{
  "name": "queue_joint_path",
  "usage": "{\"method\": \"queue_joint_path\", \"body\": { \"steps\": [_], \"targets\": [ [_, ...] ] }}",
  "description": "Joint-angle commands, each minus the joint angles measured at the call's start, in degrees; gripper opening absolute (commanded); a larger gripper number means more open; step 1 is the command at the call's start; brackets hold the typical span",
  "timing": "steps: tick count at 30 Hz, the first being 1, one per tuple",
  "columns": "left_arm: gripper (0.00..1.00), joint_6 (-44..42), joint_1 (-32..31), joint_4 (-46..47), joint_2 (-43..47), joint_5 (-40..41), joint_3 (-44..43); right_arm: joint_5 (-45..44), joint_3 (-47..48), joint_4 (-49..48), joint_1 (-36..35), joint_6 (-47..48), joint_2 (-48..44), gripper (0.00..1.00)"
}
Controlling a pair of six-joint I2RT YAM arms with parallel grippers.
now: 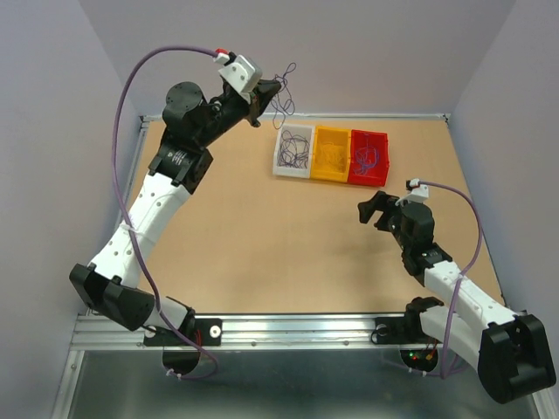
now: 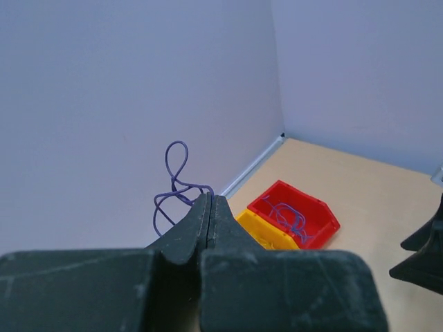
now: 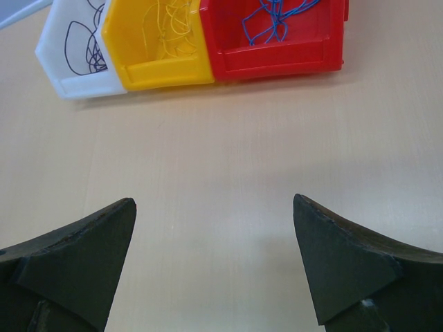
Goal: Untangle the cables
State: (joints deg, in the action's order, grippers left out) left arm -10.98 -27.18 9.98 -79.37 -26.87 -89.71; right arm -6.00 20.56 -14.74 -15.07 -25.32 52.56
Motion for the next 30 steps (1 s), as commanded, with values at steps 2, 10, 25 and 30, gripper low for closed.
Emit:
{"method": "queue_joint_path", "body": {
  "steps": [2,10,25,30],
  "targets": [
    [0.00,0.7,0.4,-2.7,-5.8,4.9,-6.9,-0.1,-0.8,-3.6,0.0,0.0,-0.7,1.00],
    [0.00,1.4,1.4,-5.4,-21.9,9.6,-20.8,-0.7,-1.3,-3.4,0.0,-0.2,-2.3,1.00],
    [0.00,-1.2,1.2,-5.5,-43.6,16.5,-22.4,-1.6,-1.4,-3.3,0.0,-0.3,-2.3,1.00],
    [0.00,-1.9,1.0,-5.9,-43.5,13.4,-18.7,-1.6,-1.2,-3.4,0.0,-0.2,-1.8,1.00]
  ]
}}
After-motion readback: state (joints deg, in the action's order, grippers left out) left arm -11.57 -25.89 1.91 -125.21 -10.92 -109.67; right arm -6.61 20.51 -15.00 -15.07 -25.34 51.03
